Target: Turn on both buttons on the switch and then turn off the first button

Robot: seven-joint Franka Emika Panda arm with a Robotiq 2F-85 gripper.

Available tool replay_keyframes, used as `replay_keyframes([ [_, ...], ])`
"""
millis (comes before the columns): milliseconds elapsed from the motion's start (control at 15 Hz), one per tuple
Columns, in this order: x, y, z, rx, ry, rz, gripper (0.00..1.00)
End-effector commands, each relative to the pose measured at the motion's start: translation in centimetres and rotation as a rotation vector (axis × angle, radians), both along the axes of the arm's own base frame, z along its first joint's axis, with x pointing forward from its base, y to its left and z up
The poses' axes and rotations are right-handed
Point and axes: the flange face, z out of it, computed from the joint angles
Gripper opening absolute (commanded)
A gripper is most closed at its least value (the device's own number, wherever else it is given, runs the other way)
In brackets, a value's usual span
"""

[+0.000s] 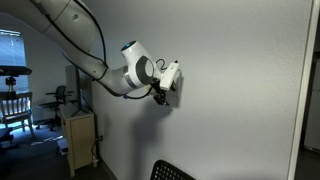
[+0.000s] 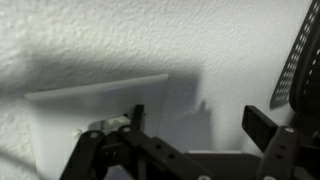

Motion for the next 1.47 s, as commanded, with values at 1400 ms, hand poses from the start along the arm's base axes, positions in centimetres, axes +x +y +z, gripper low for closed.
replay_keyframes([
  [1400, -0.5, 2.2, -0.7, -0.025, -0.03, 0.006, 1.0],
])
